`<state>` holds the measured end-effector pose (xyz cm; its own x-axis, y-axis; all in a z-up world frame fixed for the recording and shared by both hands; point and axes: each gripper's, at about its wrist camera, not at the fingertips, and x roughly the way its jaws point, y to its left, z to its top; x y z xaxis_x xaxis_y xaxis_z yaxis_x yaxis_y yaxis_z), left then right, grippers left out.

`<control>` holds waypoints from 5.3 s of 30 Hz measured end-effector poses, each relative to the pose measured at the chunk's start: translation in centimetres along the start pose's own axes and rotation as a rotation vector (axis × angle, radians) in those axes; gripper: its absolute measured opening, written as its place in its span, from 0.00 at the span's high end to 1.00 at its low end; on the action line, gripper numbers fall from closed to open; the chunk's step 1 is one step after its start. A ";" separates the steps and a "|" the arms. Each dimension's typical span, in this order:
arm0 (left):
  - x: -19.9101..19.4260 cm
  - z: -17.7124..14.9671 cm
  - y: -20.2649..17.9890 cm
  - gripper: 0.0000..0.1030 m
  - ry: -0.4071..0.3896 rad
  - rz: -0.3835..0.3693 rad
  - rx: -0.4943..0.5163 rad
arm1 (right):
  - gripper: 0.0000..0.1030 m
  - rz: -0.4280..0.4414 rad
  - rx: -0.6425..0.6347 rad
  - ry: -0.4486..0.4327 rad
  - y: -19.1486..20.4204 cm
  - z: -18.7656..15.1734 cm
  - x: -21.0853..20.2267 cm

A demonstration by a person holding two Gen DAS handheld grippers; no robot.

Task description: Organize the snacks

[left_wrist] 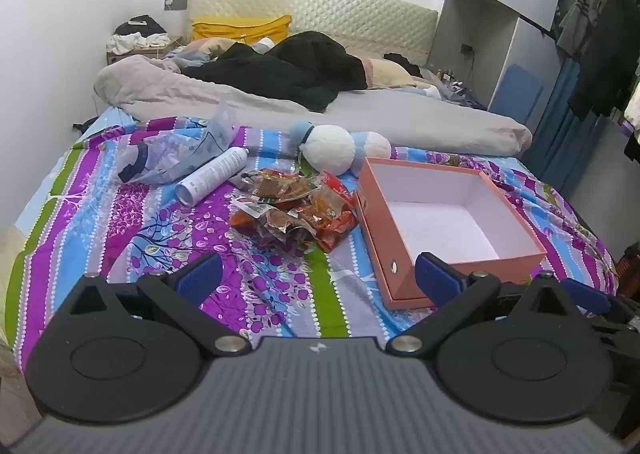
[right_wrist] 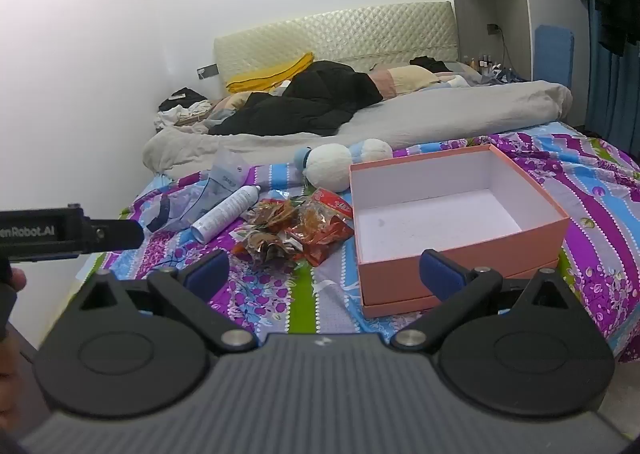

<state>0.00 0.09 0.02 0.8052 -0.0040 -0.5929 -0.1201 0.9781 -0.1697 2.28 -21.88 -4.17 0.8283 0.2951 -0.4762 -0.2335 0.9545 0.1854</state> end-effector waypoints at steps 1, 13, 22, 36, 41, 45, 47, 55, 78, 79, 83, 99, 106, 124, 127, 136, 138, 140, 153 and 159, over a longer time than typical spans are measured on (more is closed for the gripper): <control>0.0 0.0 0.1 0.00 0.000 -0.003 -0.001 | 0.00 0.002 0.002 0.000 0.0 0.0 0.0; -0.2 0.4 -0.9 0.00 -0.014 -0.011 0.042 | 0.00 -0.001 0.009 0.006 -0.1 0.1 0.0; -0.2 0.5 -1.0 0.00 -0.016 -0.014 0.044 | 0.00 0.003 0.008 0.012 -0.2 0.3 0.5; -0.2 0.7 -0.9 0.00 -0.017 -0.015 0.045 | 0.00 0.011 0.005 0.016 0.0 0.5 0.6; -0.2 0.5 -0.6 0.00 -0.016 -0.015 0.041 | 0.00 0.013 0.002 0.014 0.2 0.5 0.7; -0.2 0.5 -0.6 0.00 -0.013 -0.016 0.040 | 0.00 0.011 0.002 0.016 0.4 0.5 0.8; -0.2 0.5 -0.5 0.00 -0.011 -0.018 0.040 | 0.00 0.010 0.002 0.016 0.3 0.4 0.8; 0.1 0.4 -0.4 0.00 -0.009 -0.021 0.043 | 0.00 0.014 0.010 0.016 0.1 0.0 1.0; 0.4 -0.1 -0.4 0.00 0.020 -0.018 0.040 | 0.00 0.036 0.059 0.040 -0.5 -0.6 1.1; 0.3 -0.1 -0.3 0.00 0.024 -0.023 0.038 | 0.00 0.034 0.057 0.041 -0.5 -0.6 1.1; 0.0 -0.2 0.1 0.00 0.016 -0.029 0.045 | 0.00 0.045 0.055 0.048 -0.4 -0.6 1.1; 2.4 0.1 0.5 0.00 0.071 -0.067 0.070 | 0.00 0.072 0.089 0.065 -0.7 -1.9 3.3; 4.4 0.7 0.8 0.00 0.043 -0.088 0.098 | 0.00 0.075 0.068 0.033 0.2 -1.8 4.8; 14.8 1.5 6.7 0.00 0.071 -0.047 -0.081 | 0.20 0.086 0.019 0.043 2.5 -2.6 11.8; 17.1 1.3 8.5 0.01 0.081 -0.072 -0.185 | 0.29 0.088 0.007 0.060 3.0 -3.2 13.5; 22.1 0.9 12.0 0.01 0.124 -0.100 -0.322 | 0.46 0.059 0.067 0.104 3.5 -3.9 17.7; 23.3 0.9 12.7 0.01 0.139 -0.102 -0.353 | 0.46 0.046 0.085 0.113 3.6 -4.0 18.8; 24.7 1.0 13.5 0.02 0.150 -0.112 -0.380 | 0.46 0.030 0.104 0.118 3.7 -4.1 20.1; 33.5 1.6 15.4 0.11 0.234 -0.157 -0.479 | 0.46 -0.023 0.211 0.173 4.0 -3.0 28.8; 37.4 1.7 15.8 0.19 0.265 -0.171 -0.523 | 0.45 -0.057 0.268 0.188 3.1 -2.6 32.1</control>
<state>29.21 15.76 -23.48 0.6745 -0.2690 -0.6875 -0.3254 0.7276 -0.6039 26.85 -9.38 -21.14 0.7221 0.2682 -0.6377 -0.0265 0.9318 0.3619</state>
